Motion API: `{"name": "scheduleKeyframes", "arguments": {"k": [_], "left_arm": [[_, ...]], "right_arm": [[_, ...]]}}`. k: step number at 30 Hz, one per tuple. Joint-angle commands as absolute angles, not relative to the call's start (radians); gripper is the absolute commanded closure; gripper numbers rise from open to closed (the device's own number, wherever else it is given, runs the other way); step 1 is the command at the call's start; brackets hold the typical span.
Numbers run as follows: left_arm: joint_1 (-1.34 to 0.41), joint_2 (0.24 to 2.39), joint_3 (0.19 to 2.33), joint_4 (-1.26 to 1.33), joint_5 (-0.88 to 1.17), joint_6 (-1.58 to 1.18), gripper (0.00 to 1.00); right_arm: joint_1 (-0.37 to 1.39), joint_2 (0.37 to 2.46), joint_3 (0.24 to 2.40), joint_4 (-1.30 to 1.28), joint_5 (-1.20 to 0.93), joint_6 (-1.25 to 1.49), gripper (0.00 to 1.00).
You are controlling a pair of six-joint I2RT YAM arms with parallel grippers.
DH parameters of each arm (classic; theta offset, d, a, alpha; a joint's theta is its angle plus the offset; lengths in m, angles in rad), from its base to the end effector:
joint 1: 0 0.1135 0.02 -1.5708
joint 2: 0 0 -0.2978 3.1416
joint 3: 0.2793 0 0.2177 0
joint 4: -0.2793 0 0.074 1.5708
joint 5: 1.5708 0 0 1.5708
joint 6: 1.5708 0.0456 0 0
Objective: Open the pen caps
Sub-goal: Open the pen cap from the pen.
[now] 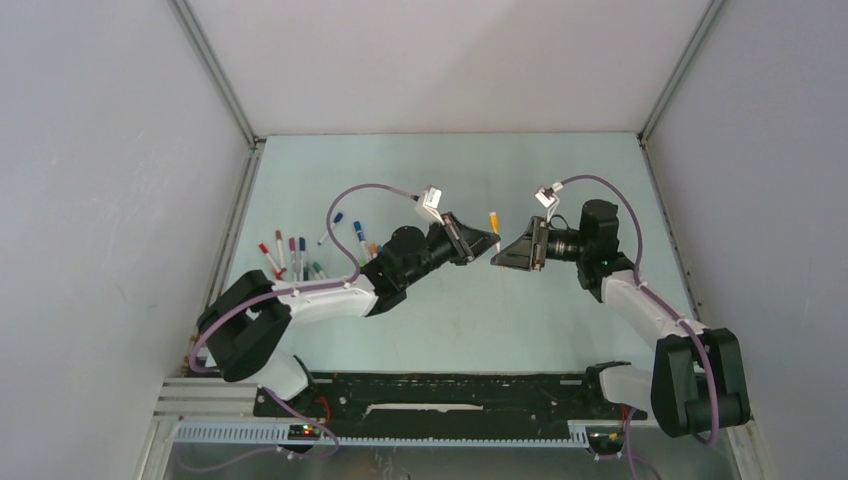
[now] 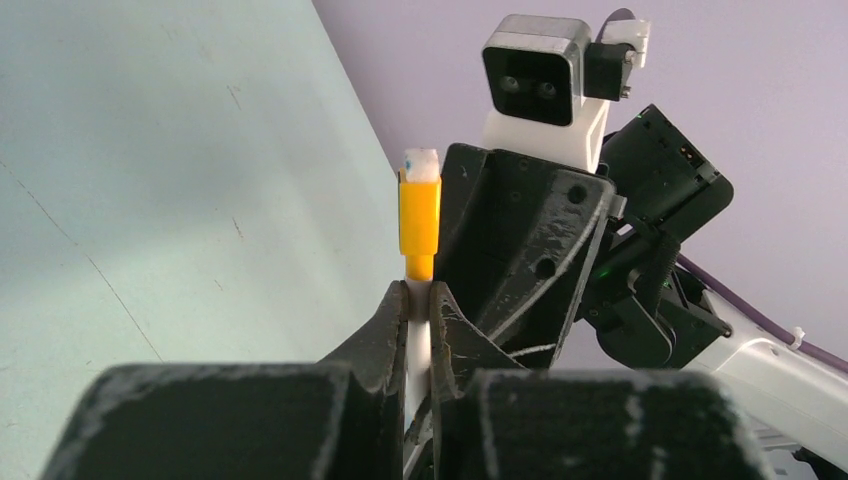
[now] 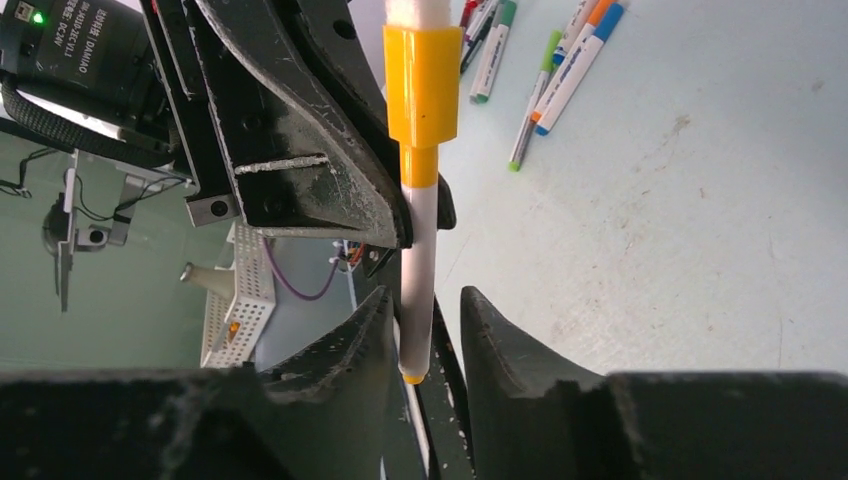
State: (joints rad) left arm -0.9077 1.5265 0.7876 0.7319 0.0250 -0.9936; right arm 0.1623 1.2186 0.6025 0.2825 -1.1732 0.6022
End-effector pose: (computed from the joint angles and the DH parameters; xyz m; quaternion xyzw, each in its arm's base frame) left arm 0.1970 -0.2541 0.3136 -0.0217 0.7092 -0.5785 0.4022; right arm 0.1998 0.0753 0.2911 -0.1652 0.7322 0.5986 0.2799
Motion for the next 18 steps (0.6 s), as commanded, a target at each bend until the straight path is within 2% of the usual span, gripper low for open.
{"name": "scheduleKeyframes", "arguments": {"k": [1, 3, 4, 6, 8, 11, 14, 18], "left_arm": [[-0.915, 1.521, 0.845, 0.765, 0.013, -0.968, 1.0], [-0.915, 1.519, 0.841, 0.772, 0.029, -0.961, 0.98], [-0.914, 1.516, 0.838, 0.782, 0.036, -0.954, 0.93], [-0.913, 1.498, 0.83, 0.785, 0.046, -0.931, 0.78], [-0.907, 1.471, 0.822, 0.777, 0.063, -0.903, 0.59], [-0.886, 1.436, 0.81, 0.763, 0.099, -0.894, 0.42], [-0.861, 1.417, 0.796, 0.765, 0.127, -0.907, 0.35], [-0.842, 1.415, 0.778, 0.816, 0.177, -0.928, 0.34]], "right_arm": [[0.169, 1.22, 0.626, 0.315, -1.195, 0.597, 0.78], [0.168, 1.222, 0.629, 0.316, -1.205, 0.591, 0.95], [0.167, 1.223, 0.634, 0.309, -1.21, 0.583, 1.0], [0.164, 1.219, 0.644, 0.284, -1.223, 0.551, 1.0], [0.158, 1.211, 0.662, 0.236, -1.258, 0.461, 1.0], [0.144, 1.195, 0.685, 0.15, -1.334, 0.328, 1.0], [0.137, 1.185, 0.685, 0.141, -1.402, 0.293, 1.0], [0.142, 1.191, 0.686, 0.153, -1.472, 0.3, 1.0]]}}
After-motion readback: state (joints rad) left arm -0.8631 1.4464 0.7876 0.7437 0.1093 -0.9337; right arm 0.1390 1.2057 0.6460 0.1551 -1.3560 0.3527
